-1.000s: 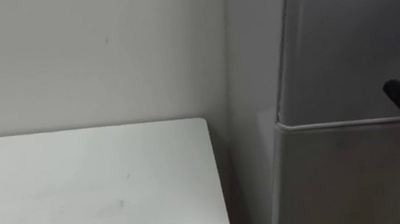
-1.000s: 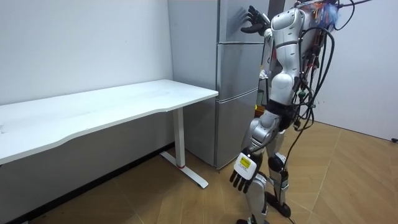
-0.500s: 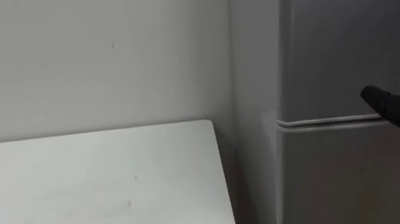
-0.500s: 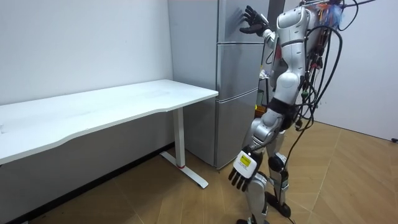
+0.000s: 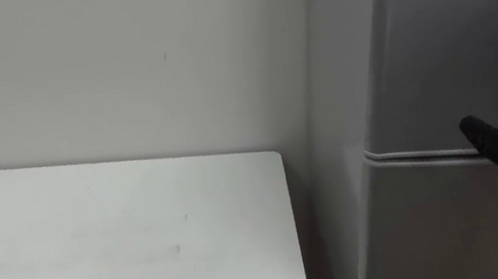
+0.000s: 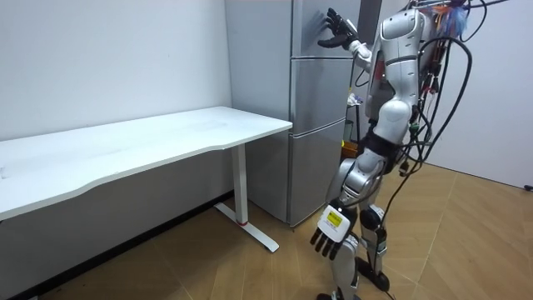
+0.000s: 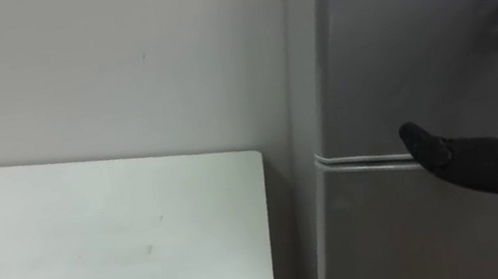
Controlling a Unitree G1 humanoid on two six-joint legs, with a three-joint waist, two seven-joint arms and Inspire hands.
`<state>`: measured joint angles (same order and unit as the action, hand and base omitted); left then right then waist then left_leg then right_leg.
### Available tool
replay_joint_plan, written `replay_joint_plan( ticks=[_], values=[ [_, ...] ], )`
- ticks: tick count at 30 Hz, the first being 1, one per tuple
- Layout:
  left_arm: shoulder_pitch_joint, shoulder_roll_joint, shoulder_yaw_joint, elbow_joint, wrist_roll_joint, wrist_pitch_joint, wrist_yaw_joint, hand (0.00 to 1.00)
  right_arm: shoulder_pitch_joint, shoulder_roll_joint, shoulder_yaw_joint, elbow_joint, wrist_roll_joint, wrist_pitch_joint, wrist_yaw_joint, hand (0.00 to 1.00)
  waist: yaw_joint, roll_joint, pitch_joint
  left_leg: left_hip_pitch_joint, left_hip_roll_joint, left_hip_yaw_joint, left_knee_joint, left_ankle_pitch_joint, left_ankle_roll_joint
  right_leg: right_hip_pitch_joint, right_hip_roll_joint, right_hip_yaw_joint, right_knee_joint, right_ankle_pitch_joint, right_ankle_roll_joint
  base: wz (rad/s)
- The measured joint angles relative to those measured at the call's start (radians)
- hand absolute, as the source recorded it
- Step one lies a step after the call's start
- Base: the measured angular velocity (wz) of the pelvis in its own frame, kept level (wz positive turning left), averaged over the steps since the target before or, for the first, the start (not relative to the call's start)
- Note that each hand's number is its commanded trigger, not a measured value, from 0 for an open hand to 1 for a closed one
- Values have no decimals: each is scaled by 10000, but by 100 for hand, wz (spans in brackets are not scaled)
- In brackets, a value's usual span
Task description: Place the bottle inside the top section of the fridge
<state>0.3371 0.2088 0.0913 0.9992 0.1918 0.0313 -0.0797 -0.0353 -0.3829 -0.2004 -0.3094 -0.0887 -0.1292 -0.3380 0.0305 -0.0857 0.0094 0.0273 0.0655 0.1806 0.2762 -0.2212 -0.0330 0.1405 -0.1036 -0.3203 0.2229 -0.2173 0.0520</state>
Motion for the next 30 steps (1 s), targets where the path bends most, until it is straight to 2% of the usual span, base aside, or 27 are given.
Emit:
replay_joint_plan(
  ticks=[5, 12, 19, 22, 30],
  values=[
    [-47, 14, -166, 0, -2, 62, 3, 0, -224, 2, 418, 308, -435, -5, -741, 0, 27, 10, -1, -6, -9, -60, -11, 85, -5, 14, 2, -61, -9, 5, -7, 4],
    [-193, 19, -210, -122, -21, 43, 10, 0, -250, 2, 697, 607, -431, -144, -1770, 0, 317, 45, 21, -17, -13, -131, 83, 87, -4, 10, 7, -122, -48, 6, -10, 1],
    [-176, 19, -225, -265, -18, 41, 8, 0, -250, -2, 747, 734, -431, -374, -2183, 0, 430, 111, 48, -2, -17, -177, 87, 88, -4, 28, 12, -160, -64, 5, -10, 1],
    [-133, 19, -224, -395, -16, 40, 8, 0, -249, -2, 755, 895, -428, -596, -2282, 0, 437, 114, 44, 9, -20, -186, 77, 88, -5, 38, 20, -164, -171, 11, -8, 0],
    [2, 30, -150, -515, -15, 42, 9, 0, -250, -3, 781, 1018, -465, -874, -2330, 0, 260, 80, 37, 5, -56, -185, -38, 117, -2, 80, 16, -172, -204, 43, 3, 0]
  ],
)
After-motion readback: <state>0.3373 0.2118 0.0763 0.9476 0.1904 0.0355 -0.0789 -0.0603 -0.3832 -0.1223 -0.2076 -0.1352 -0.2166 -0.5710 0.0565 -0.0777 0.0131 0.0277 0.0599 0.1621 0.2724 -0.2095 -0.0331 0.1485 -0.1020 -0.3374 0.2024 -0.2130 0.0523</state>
